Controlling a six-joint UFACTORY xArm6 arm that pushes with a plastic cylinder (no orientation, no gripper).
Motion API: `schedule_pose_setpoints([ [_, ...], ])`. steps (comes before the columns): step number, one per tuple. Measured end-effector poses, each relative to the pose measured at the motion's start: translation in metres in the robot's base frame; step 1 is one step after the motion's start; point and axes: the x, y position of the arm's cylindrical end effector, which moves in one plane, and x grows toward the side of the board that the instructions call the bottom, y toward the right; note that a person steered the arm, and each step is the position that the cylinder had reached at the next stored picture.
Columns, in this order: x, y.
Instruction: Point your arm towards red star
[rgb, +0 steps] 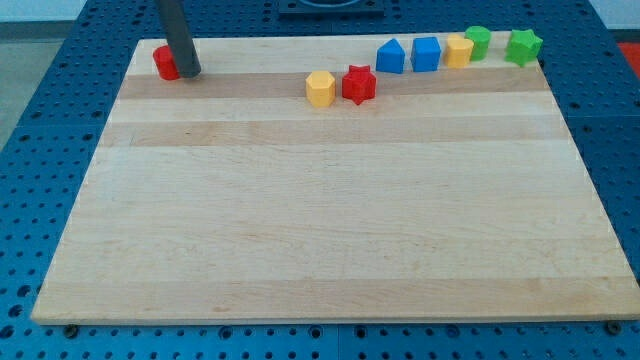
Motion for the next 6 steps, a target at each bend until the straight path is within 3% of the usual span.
schedule_pose_setpoints([
  [2, 0.036, 0.084],
  [4, 0.036, 0.088],
  [5, 0.011, 0.105],
  [6, -0.016, 0.162],
])
